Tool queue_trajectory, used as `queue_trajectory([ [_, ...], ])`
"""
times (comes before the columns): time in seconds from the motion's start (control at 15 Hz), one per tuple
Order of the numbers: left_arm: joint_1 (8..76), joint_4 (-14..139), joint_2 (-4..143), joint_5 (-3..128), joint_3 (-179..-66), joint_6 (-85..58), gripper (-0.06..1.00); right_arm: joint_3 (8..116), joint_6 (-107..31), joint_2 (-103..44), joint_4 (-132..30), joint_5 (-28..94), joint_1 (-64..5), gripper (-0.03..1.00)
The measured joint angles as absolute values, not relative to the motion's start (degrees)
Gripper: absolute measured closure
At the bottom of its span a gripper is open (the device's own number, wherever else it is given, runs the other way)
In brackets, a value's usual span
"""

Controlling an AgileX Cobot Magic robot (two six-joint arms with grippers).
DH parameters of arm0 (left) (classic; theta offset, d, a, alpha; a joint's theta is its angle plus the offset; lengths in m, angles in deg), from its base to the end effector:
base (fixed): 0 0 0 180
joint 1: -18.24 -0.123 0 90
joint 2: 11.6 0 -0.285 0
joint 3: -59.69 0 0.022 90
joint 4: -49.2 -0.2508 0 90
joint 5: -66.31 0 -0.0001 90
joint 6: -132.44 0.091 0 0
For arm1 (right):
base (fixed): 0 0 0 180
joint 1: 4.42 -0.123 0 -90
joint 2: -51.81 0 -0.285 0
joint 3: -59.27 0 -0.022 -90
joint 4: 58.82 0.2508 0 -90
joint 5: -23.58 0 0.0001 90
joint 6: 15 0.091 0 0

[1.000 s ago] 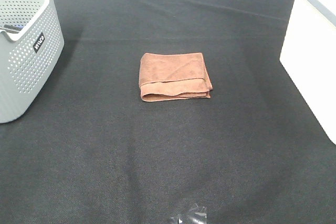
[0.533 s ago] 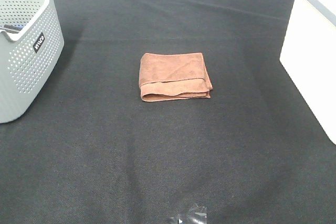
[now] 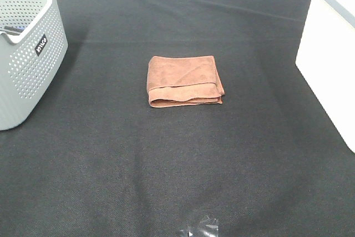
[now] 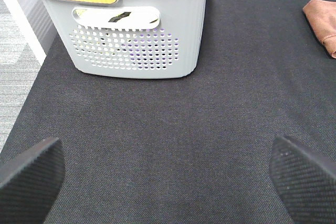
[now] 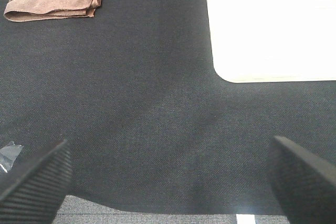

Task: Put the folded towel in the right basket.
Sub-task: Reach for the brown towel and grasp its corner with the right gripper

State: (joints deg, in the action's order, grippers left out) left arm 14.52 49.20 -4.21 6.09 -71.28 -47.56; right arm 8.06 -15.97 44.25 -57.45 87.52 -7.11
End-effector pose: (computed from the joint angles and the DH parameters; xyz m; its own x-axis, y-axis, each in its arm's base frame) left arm -0.0046 -0.0003 0.2758 -0.4474 -0.0291 -0.8938 -0.0649 0.9979 0.0000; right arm -0.0031 0.0018 0.2601 -0.5393 -0.0318 -0.8415 -0.0684 0.9976 0.0062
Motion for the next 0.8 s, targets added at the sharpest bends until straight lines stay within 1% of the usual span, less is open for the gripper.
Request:
queue_trajectory([
  [0.8,14.5,49.2,-4.2,6.1,-71.3,-47.6,-0.04,8.1,-16.0,44.3,-57.4,87.5,-7.1,0.0],
])
